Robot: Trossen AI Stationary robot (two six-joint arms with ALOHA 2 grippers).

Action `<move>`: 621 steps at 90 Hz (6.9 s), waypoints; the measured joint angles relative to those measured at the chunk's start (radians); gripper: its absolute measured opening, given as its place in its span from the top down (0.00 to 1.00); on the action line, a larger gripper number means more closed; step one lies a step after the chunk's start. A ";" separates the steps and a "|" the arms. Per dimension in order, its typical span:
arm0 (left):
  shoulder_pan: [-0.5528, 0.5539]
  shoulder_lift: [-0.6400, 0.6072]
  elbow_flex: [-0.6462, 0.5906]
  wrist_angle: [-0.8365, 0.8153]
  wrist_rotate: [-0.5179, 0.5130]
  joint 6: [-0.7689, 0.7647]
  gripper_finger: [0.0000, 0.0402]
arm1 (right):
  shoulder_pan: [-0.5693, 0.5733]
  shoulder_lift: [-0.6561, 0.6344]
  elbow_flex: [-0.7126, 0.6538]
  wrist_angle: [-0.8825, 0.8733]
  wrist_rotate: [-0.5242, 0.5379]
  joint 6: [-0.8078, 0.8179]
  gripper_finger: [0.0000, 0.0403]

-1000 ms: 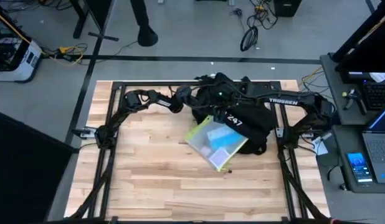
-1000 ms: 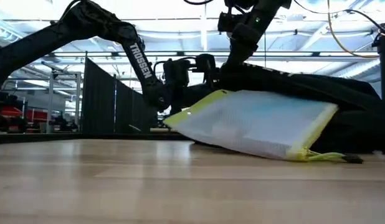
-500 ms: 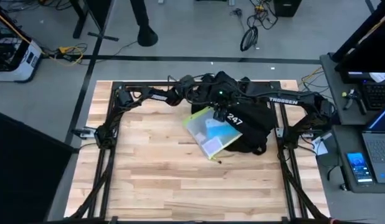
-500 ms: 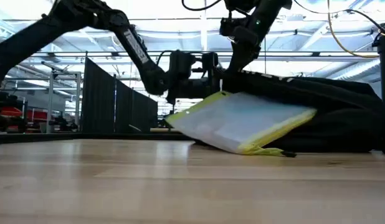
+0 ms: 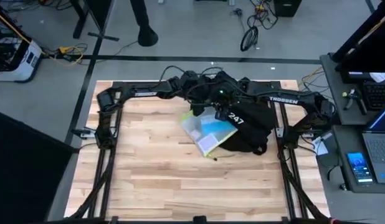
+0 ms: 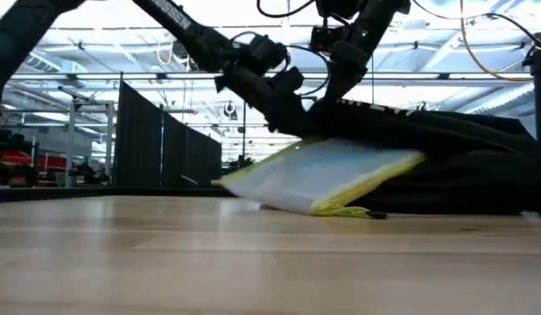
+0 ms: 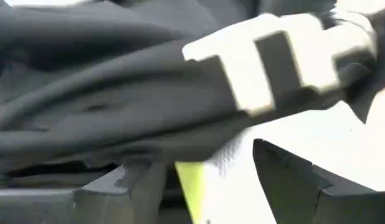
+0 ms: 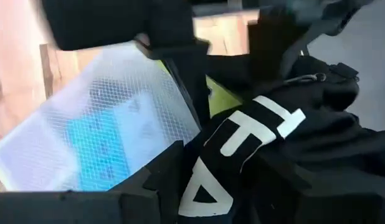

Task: Unpack backpack
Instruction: Put the zip bag into the black backpack

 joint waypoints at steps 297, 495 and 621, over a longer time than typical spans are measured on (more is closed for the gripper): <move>0.013 -0.111 -0.276 -0.152 0.135 0.150 0.45 | 0.018 0.026 -0.236 0.125 0.050 0.258 0.67; -0.100 0.217 0.277 -0.577 -0.460 0.632 0.45 | -0.238 -0.086 -0.326 0.004 0.338 -0.124 0.76; -0.138 0.214 0.276 -0.468 -0.484 0.609 1.00 | -0.208 -0.253 -0.325 -0.014 -0.008 0.129 0.76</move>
